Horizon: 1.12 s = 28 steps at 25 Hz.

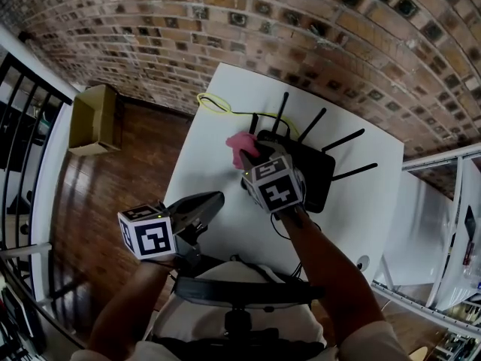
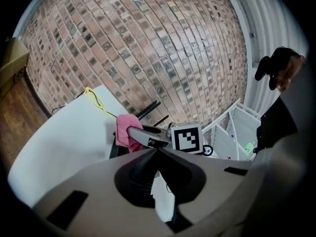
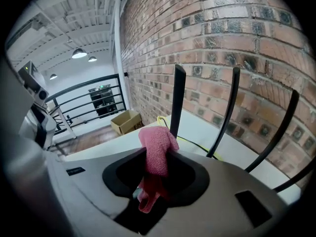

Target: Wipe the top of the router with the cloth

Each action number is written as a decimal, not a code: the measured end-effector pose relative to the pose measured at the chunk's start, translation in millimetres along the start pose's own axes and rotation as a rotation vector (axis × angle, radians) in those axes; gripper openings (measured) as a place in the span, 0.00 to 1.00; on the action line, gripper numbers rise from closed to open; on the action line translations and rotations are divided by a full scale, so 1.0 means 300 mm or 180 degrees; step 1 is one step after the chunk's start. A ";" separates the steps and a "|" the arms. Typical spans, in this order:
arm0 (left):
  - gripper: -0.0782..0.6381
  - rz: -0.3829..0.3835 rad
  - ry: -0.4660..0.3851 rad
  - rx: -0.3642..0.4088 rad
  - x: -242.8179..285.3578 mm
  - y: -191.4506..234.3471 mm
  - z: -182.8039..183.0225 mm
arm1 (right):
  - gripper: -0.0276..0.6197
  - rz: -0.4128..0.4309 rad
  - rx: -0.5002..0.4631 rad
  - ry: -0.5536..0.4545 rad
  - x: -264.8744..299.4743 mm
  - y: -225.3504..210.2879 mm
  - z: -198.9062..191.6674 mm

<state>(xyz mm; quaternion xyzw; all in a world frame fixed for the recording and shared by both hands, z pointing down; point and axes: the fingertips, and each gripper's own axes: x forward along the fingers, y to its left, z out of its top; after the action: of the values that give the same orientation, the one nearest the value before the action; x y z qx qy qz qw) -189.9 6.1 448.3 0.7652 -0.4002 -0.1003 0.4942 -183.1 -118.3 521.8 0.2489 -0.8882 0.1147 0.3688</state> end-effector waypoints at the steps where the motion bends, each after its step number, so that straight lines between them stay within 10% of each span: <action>1: 0.14 0.0005 0.0011 -0.0009 0.000 0.001 -0.004 | 0.26 0.0000 0.0009 0.0047 0.008 0.000 -0.013; 15: 0.14 -0.0017 -0.0033 -0.0007 -0.030 -0.010 0.018 | 0.26 -0.0015 0.0152 0.0387 0.065 0.010 -0.097; 28: 0.14 -0.0113 0.0149 0.0152 -0.012 -0.030 0.052 | 0.26 -0.0030 0.0605 -0.1081 -0.316 -0.046 0.368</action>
<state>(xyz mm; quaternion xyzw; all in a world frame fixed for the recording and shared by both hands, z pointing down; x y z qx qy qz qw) -196.1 -0.3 432.3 0.7859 -0.3772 -0.0815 0.4832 -184.6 -138.9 377.0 0.3025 -0.9216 0.1528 0.1889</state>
